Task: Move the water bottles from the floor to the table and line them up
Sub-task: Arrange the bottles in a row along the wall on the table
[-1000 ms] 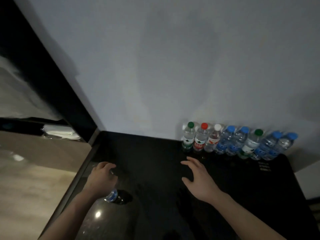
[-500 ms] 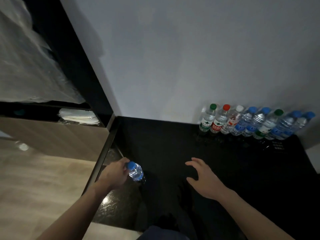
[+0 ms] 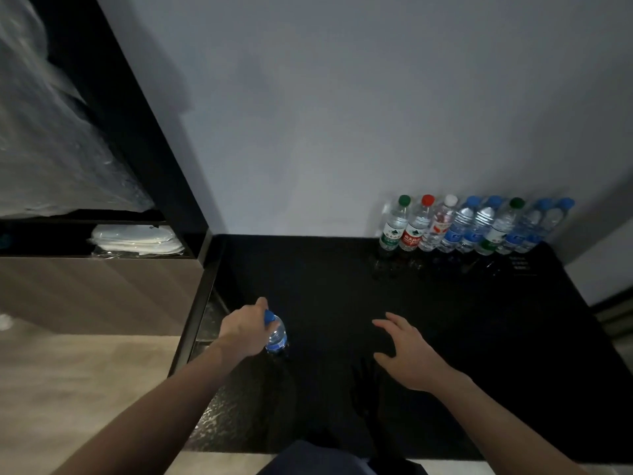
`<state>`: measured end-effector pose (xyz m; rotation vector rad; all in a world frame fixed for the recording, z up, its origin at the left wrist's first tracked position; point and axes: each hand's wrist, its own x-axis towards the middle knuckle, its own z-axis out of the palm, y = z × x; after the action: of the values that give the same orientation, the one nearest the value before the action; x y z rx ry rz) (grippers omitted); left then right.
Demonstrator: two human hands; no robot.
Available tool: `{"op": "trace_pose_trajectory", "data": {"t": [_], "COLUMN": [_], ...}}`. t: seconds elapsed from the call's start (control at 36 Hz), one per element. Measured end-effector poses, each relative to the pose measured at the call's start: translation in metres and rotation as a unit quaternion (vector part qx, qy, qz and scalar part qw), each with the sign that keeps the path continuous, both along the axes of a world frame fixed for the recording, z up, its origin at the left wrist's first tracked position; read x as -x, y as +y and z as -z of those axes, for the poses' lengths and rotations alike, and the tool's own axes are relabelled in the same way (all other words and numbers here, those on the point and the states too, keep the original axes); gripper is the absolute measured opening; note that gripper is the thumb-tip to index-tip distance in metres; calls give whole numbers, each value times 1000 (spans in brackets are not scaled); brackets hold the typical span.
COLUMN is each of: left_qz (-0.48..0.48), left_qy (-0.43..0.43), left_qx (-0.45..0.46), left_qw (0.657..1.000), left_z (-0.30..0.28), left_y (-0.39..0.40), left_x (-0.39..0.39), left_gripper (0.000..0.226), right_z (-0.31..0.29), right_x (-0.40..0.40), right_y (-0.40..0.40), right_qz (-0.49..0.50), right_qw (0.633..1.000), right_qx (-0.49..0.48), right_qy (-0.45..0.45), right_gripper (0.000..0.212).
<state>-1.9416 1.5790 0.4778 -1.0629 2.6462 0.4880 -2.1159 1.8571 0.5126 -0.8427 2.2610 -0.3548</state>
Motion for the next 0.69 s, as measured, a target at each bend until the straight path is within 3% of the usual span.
{"op": "trace_pose_trajectory", "data": {"t": [0.28,0.42,0.69], "left_qz": [-13,27,98], "left_qy": [17,62,89], "left_qx": [-2,-4,-8], "left_qw": [1000,998,991], "left_z": [-4,-15,-56], "left_y": [1,-4,-9], "left_x": [25,47,122], "left_gripper": [29,19,31], "right_z": [-5,-12,-28], "right_x": [20,49,121], "right_y": [16,21,29], "right_qz": [-1,-6,-31], "right_qw": [1000,1000,999], "right_qx": [-12,-4,10], "right_qy": [-13,-5,28], "right_gripper": [71,69,68]}}
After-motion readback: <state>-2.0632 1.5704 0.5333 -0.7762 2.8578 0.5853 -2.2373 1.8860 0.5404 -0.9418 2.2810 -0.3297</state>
